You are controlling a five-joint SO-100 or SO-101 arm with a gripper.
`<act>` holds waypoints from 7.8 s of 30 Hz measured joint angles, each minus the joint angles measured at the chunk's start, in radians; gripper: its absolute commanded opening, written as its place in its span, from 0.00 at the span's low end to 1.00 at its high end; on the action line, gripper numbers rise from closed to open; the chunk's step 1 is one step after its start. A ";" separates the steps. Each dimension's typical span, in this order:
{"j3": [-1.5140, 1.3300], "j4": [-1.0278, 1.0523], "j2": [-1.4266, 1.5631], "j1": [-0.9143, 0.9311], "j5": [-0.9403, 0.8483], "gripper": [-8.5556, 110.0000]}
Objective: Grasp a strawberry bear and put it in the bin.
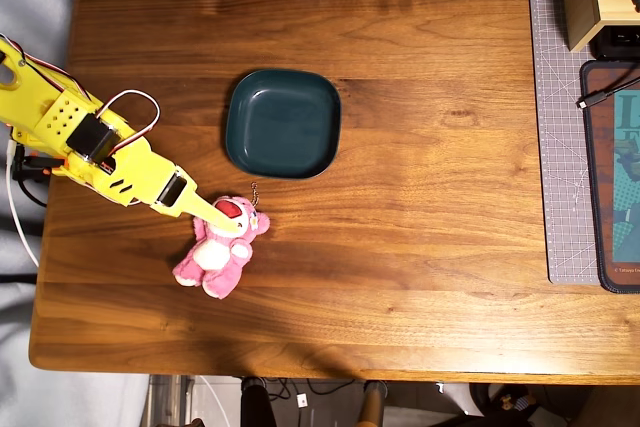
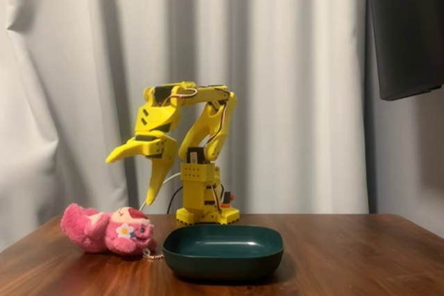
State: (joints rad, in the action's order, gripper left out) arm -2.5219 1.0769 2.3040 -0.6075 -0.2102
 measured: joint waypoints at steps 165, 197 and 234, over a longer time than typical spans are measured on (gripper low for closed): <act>0.994 0.121 -0.565 0.739 0.390 0.07; 0.687 0.029 -0.565 0.627 0.400 0.30; -0.354 0.074 0.968 0.531 0.178 0.08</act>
State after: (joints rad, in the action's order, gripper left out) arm -2.8762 1.1505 3.2720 -0.0767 -0.0322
